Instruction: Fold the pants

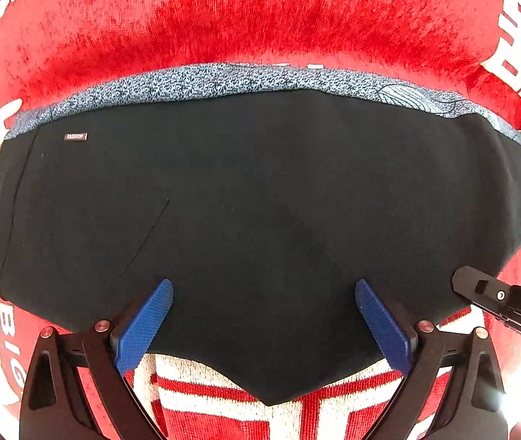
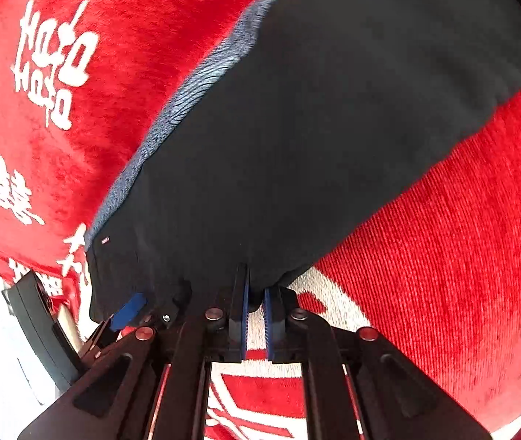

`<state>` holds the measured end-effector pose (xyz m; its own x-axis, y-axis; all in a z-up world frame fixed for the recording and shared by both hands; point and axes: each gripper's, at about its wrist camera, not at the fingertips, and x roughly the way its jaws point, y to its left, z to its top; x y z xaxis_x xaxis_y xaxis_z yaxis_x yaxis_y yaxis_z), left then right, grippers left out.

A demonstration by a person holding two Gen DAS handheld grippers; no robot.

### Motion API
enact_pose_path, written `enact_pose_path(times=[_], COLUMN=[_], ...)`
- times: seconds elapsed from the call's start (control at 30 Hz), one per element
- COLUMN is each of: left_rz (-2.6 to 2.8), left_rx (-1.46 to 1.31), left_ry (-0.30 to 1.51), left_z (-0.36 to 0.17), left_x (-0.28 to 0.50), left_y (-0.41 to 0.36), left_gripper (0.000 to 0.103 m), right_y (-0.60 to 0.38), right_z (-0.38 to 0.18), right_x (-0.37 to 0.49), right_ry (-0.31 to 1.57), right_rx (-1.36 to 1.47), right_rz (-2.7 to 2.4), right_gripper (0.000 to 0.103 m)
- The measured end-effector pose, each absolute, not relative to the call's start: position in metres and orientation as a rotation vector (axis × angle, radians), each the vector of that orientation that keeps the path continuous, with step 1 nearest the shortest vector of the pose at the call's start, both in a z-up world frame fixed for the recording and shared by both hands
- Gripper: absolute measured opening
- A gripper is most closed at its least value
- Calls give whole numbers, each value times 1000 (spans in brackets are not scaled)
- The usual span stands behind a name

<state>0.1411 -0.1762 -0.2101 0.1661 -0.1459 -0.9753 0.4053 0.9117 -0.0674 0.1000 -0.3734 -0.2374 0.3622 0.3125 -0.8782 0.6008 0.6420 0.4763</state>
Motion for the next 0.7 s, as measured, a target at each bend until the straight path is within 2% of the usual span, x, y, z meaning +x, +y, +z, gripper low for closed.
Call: enact_pose_path(times=[0.1,0.17,0.37,0.47,0.53,0.57,0.6,0.7], left_rz=[-383,-370,-363,-365,-346,-342,-339,-336], left_rx=[246,227,226,275,310,284,261,245], left_ry=[1365,1359,1316,1324,1336,1323,1333,1368], left_z=[-201,-186,-169,-186,-200,-200,-200,-198], left_x=[141,145,167,163,164,164,165,170], left_y=[-174,-173,-195,-218,-226,-224,-221,-214], left_gripper=[101,101,101,101,101,102,102,102], right_y=[-377,-385,-429,-449,-455,-464,-475,-525], right_z=[-230,-217,-167,-175,-195,-206,-208,-187], right_x=[95,87,86,103,115,114,109,75], right_ry=[1251,1259,1185,1195,1274,1322,1312,1240], right_rx=[906,899,630,561,445,397,411,502], right_rz=[-209,-211,-313,-319,-327,-356,-354,-532], right_gripper=[9,17,17,17,17,13,10,11])
